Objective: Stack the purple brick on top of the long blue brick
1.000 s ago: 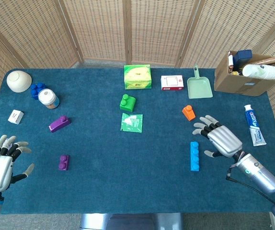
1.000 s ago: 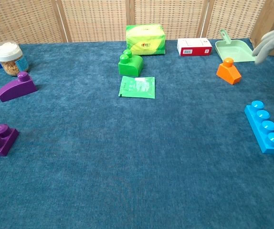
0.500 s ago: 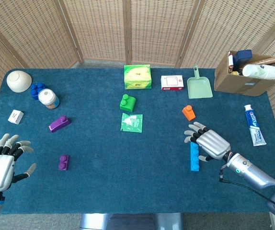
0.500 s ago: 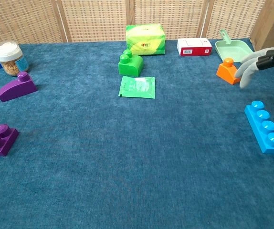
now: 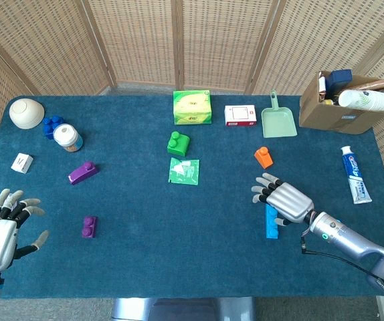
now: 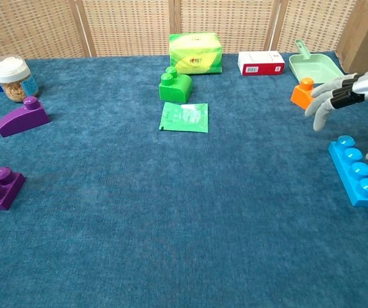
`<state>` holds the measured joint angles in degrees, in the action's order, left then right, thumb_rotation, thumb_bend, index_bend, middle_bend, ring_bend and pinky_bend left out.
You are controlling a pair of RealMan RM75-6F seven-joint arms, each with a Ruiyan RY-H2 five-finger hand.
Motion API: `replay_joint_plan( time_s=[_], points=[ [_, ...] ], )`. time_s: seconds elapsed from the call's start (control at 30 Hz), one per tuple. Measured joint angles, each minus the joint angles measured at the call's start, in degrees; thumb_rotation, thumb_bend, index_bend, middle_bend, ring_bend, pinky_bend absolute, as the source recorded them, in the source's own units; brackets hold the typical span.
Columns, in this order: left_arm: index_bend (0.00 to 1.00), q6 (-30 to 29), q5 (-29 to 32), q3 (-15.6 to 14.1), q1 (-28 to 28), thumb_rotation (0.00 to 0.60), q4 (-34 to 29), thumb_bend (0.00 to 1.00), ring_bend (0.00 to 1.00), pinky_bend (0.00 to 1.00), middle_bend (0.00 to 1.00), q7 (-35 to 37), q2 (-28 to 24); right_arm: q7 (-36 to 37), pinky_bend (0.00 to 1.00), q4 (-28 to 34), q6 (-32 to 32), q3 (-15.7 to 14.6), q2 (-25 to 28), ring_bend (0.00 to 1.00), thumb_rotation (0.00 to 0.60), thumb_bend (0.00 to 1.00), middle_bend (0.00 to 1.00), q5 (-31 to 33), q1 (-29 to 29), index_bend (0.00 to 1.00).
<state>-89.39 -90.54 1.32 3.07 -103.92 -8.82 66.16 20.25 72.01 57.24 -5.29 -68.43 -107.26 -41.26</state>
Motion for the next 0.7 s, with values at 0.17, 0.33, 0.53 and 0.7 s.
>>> replay_joint_plan(
  time_s=[0.17, 0.33, 0.53, 0.7],
  points=[
    [0.41, -0.3, -0.4, -0.1, -0.2, 0.577, -0.5, 0.32, 0.14, 0.00, 0.33, -0.3, 0.0, -0.1, 0.07, -1.3, 0.2, -1.1, -0.1, 0.03, 0.600, 0.18, 0.18, -0.6, -0.8, 0.29],
    [0.41, -0.5, -0.5, -0.3, -0.4, 0.578, -0.8, 0.32, 0.14, 0.00, 0.33, -0.6, -0.1, 0.0, 0.07, -2.5, 1.4, -1.9, -0.4, 0.03, 0.600, 0.18, 0.18, -1.2, -1.1, 0.30],
    [0.41, -0.5, -0.8, -0.5, -0.5, 0.579, -0.9, 0.32, 0.14, 0.00, 0.33, -0.4, -0.2, -0.2, 0.07, -4.9, 3.0, -3.4, -1.3, 0.03, 0.600, 0.16, 0.18, -1.8, -0.7, 0.29],
    [0.41, -0.6, -0.9, -0.6, -0.7, 0.576, -1.0, 0.32, 0.14, 0.00, 0.33, -0.3, -0.1, 0.0, 0.07, -6.8, 3.7, -4.3, -2.3, 0.03, 0.600, 0.16, 0.18, -1.9, -0.3, 0.30]
  ],
)
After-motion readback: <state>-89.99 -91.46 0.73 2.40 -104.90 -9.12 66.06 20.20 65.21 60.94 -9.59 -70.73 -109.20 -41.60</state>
